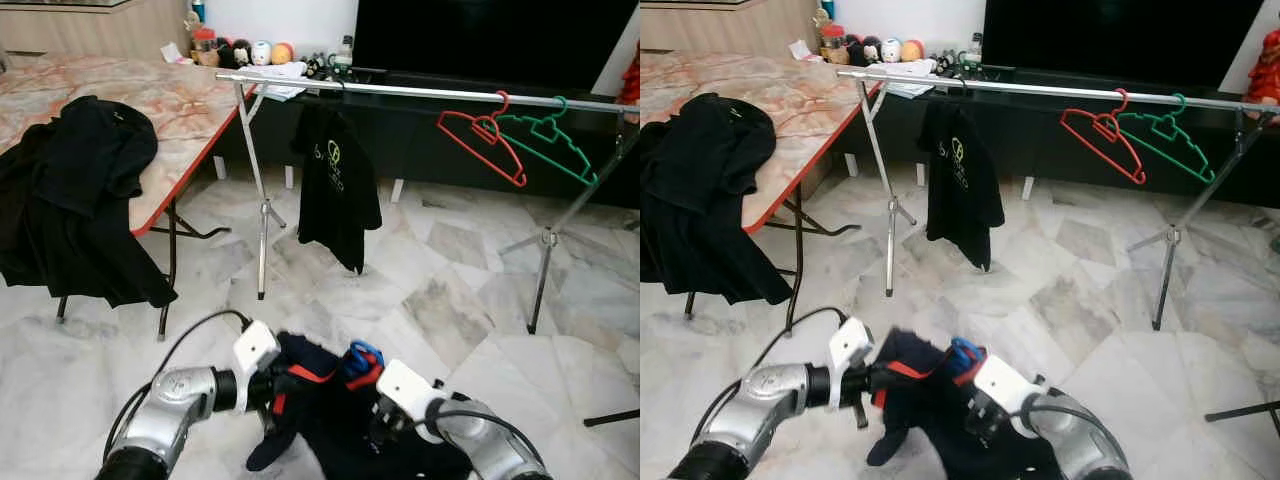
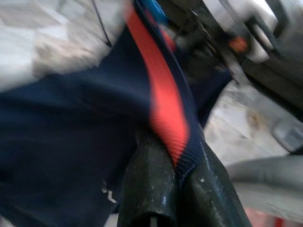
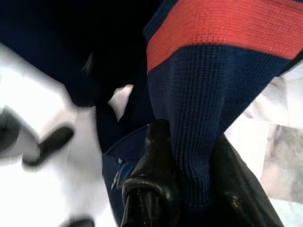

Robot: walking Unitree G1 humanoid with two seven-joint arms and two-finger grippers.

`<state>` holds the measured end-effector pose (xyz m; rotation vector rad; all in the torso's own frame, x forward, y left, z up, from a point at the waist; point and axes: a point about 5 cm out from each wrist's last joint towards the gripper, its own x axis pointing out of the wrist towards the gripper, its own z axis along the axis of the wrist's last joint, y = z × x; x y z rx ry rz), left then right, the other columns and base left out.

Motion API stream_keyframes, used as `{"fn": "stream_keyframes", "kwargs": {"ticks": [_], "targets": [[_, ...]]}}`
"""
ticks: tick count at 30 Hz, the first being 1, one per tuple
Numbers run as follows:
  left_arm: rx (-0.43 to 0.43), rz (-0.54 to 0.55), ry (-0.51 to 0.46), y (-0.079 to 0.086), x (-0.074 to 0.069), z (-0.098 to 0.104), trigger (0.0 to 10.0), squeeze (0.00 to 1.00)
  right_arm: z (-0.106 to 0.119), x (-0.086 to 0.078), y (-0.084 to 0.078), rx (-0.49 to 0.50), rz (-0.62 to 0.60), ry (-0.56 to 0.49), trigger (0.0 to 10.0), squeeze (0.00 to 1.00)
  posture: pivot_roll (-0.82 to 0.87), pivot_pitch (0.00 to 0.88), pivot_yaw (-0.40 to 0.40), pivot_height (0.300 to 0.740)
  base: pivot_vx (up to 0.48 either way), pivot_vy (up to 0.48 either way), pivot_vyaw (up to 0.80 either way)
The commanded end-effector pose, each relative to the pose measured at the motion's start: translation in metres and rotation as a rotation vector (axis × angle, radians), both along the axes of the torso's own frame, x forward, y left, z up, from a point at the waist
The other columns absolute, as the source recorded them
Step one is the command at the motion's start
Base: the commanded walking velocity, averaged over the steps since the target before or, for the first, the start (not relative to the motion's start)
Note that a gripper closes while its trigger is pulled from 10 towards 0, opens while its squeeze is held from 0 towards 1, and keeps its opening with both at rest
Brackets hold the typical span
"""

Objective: Hang hanger

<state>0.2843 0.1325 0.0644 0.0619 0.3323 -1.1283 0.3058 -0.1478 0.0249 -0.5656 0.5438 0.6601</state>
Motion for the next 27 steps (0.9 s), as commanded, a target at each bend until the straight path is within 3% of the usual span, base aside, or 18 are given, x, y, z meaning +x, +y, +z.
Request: {"fn": "stream_keyframes", "kwargs": {"ticks": [1, 2, 3, 6, 7, 21, 25, 27], "targets": [[-0.011, -0.036, 0.006, -0.004, -0.003, 0.005, 2.0, 0.0, 0.008, 0.008, -0.002, 0.061, -0.078, -0.036, 0.0, 0.0, 0.05, 0.096, -0.003, 0.74, 0.0, 0.0, 0.0], [-0.012, -0.033, 0.007, -0.004, -0.004, 0.005, 6.4, 0.0, 0.009, 0.009, 0.001, 0.088, -0.079, -0.035, 0.0, 0.0, 0.05, 0.096, -0.003, 0.74, 0.0, 0.0, 0.0], [-0.01, -0.03, 0.005, -0.004, -0.004, 0.006, 9.5, 0.0, 0.011, 0.01, 0.003, 0.119, -0.08, -0.033, 0.0, 0.0, 0.05, 0.095, -0.004, 0.74, 0.0, 0.0, 0.0], [-0.001, -0.032, 0.008, -0.002, -0.007, 0.01, 10.0, 0.0, 0.014, 0.011, 0.01, 0.169, -0.065, -0.036, 0.0, 0.0, 0.05, 0.093, -0.005, 0.74, 0.0, 0.0, 0.0], [-0.001, -0.032, 0.007, -0.002, -0.007, 0.011, 10.0, 1.0, 0.014, 0.012, 0.01, 0.165, -0.064, -0.039, 0.0, 0.0, 0.05, 0.09, -0.006, 0.74, 0.0, 0.0, 0.0], [0.028, -0.048, 0.011, 0.003, -0.013, 0.016, 10.0, 1.0, 0.021, 0.018, 0.005, 0.153, -0.076, -0.111, 0.0, 0.0, 0.06, 0.073, -0.009, 0.74, 0.0, 0.0, 0.0], [0.036, -0.019, 0.001, 0.007, -0.011, 0.016, 10.0, 1.0, 0.021, 0.017, 0.001, 0.129, -0.03, -0.125, 0.0, 0.0, 0.06, 0.067, -0.009, 0.74, 0.0, 0.0, 0.0], [0.063, -0.001, -0.013, 0.013, -0.011, 0.016, 10.0, 1.0, 0.02, 0.01, -0.004, 0.115, 0.101, -0.118, 0.0, 0.0, 0.06, 0.062, -0.007, 0.74, 0.0, 0.0, 0.0]]}}
